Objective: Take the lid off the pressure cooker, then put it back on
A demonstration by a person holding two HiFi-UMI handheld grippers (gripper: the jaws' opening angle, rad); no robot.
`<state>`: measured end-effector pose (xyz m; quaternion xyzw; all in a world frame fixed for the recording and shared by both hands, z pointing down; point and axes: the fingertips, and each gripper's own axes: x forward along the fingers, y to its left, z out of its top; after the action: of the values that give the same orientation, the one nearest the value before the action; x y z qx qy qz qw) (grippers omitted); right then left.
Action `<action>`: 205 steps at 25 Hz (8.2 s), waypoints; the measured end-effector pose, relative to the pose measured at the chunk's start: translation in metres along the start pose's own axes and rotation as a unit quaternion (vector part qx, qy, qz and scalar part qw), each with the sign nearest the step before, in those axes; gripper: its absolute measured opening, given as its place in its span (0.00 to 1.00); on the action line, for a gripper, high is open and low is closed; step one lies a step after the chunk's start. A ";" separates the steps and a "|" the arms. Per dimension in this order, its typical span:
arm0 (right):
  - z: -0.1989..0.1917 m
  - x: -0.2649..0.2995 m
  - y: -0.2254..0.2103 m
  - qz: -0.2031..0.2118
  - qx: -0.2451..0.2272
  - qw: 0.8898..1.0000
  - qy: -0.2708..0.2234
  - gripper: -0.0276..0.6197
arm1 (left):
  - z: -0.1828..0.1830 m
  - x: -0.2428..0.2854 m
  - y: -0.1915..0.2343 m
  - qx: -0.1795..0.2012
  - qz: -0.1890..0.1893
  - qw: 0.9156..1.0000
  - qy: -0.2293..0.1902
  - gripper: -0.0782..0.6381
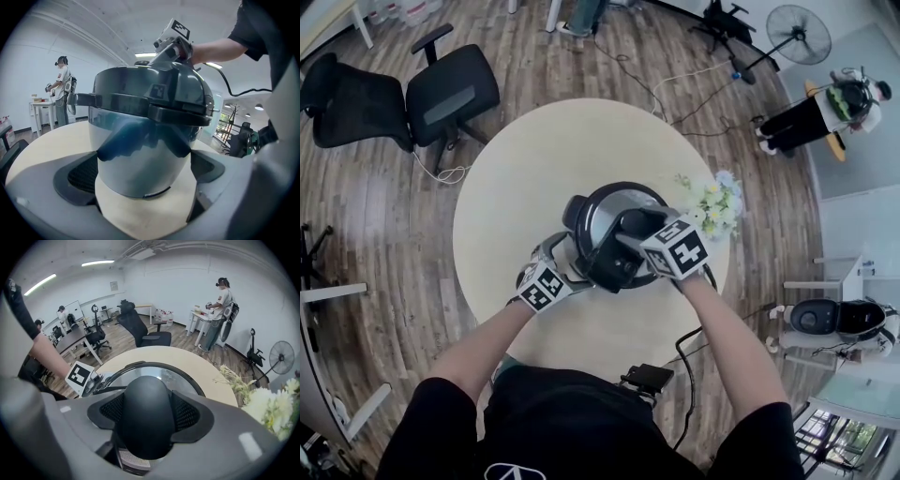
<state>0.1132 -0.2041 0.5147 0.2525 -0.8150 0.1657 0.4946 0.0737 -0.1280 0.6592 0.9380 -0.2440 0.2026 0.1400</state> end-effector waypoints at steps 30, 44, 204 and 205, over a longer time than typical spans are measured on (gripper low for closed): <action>0.009 -0.019 -0.015 -0.046 0.128 0.991 -0.006 0.50 | 0.001 0.001 0.001 0.004 -0.001 1.000 0.000 0.93; 0.013 -0.058 0.001 -0.020 0.115 0.993 0.022 0.49 | 0.001 0.001 0.000 0.005 -0.002 1.000 -0.001 0.93; -0.033 -0.059 -0.022 -0.024 0.217 0.972 0.087 0.49 | 0.013 -0.002 -0.002 0.013 -0.002 1.000 -0.014 0.93; -0.031 -0.056 -0.024 -0.024 0.216 0.972 0.089 0.48 | 0.014 -0.002 -0.004 0.013 -0.002 1.000 -0.015 0.93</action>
<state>0.1710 -0.1931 0.4796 0.3573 -0.7061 0.3481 0.5026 0.0786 -0.1288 0.6456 0.9430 -0.2418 0.1918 0.1241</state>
